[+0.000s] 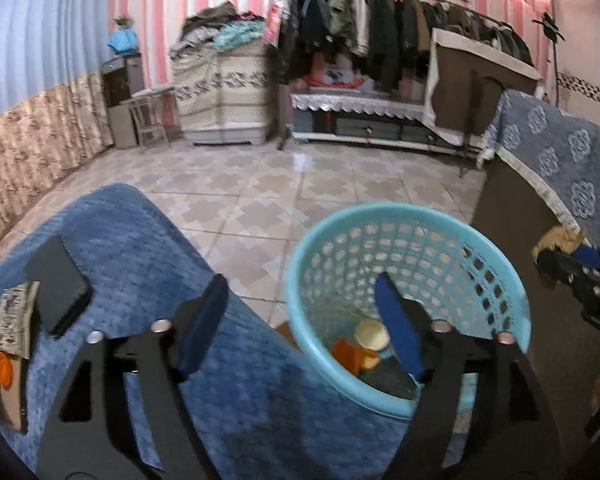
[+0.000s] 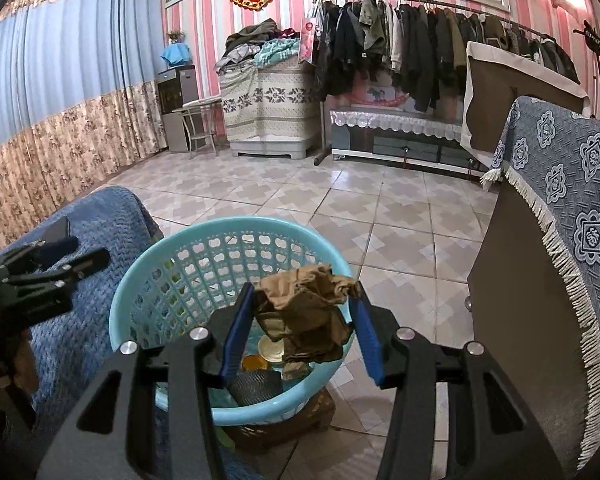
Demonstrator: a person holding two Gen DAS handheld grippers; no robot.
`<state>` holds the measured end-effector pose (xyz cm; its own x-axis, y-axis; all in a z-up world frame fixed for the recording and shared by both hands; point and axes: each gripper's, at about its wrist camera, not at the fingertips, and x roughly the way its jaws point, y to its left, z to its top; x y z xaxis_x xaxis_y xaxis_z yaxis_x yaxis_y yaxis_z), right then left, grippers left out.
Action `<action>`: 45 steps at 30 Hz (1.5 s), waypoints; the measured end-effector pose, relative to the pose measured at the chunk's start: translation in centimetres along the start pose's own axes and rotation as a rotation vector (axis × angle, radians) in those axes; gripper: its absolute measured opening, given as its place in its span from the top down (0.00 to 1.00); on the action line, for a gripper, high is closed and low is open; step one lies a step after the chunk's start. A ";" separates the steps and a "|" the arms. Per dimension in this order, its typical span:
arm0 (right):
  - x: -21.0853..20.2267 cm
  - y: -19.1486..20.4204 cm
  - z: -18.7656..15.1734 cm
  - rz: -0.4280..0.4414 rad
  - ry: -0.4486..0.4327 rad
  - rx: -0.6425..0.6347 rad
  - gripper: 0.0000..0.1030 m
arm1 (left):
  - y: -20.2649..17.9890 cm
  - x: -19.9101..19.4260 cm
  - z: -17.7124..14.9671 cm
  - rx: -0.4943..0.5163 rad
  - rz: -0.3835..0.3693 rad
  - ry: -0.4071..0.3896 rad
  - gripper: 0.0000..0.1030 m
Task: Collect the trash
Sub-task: 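Open the right tool to drop the brown paper into the basket, then move both open tools back over the rug toward the beige cloth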
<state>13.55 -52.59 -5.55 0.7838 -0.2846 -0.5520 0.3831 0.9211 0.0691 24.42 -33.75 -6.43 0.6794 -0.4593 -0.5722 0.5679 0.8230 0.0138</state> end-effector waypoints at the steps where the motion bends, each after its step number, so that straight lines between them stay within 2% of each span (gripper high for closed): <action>1: 0.2 0.2 0.0 0.002 -0.001 0.000 0.53 | 0.3 -0.2 0.1 -0.001 0.009 -0.008 0.22; 4: 0.8 0.9 0.0 0.007 0.000 -0.004 0.53 | 1.0 -1.0 0.6 -0.006 0.052 -0.039 0.13; 16: 5.1 4.5 0.1 -0.002 0.014 0.012 0.52 | 4.1 -3.7 1.0 -0.055 0.127 -0.097 0.06; 17: 5.3 4.7 0.0 -0.004 0.017 0.017 0.51 | 4.5 -3.9 1.0 -0.062 0.131 -0.099 0.06; 19: 5.2 5.0 -0.1 -0.013 0.008 0.014 0.42 | 5.3 -4.4 1.0 -0.073 0.146 -0.106 0.05; 20: 5.1 5.2 -0.1 -0.019 0.002 0.010 0.33 | 5.6 -4.6 1.0 -0.076 0.154 -0.109 0.05; 22: 4.8 5.6 -0.2 -0.015 -0.003 0.001 0.30 | 6.3 -4.9 0.9 -0.083 0.170 -0.108 0.05; 24: 4.5 5.9 -0.3 -0.009 -0.002 -0.007 0.21 | 6.9 -5.2 0.7 -0.093 0.182 -0.107 0.05; 29: 3.7 6.2 -0.1 -0.010 -0.007 -0.025 0.10 | 7.9 -6.1 0.3 -0.106 0.207 -0.106 0.05; 37: 2.2 7.3 0.3 0.005 -0.014 -0.043 0.07 | 10.1 -8.9 -0.8 -0.134 0.238 -0.114 0.05; 45: 0.2 10.3 0.5 0.060 -0.030 -0.080 0.07 | 13.3 -12.2 -2.3 -0.166 0.295 -0.115 0.05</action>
<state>17.92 -43.34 -4.51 0.8187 -0.2348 -0.5239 0.2956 0.9547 0.0341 22.62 -16.42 -1.17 0.8561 -0.2202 -0.4675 0.2624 0.9646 0.0263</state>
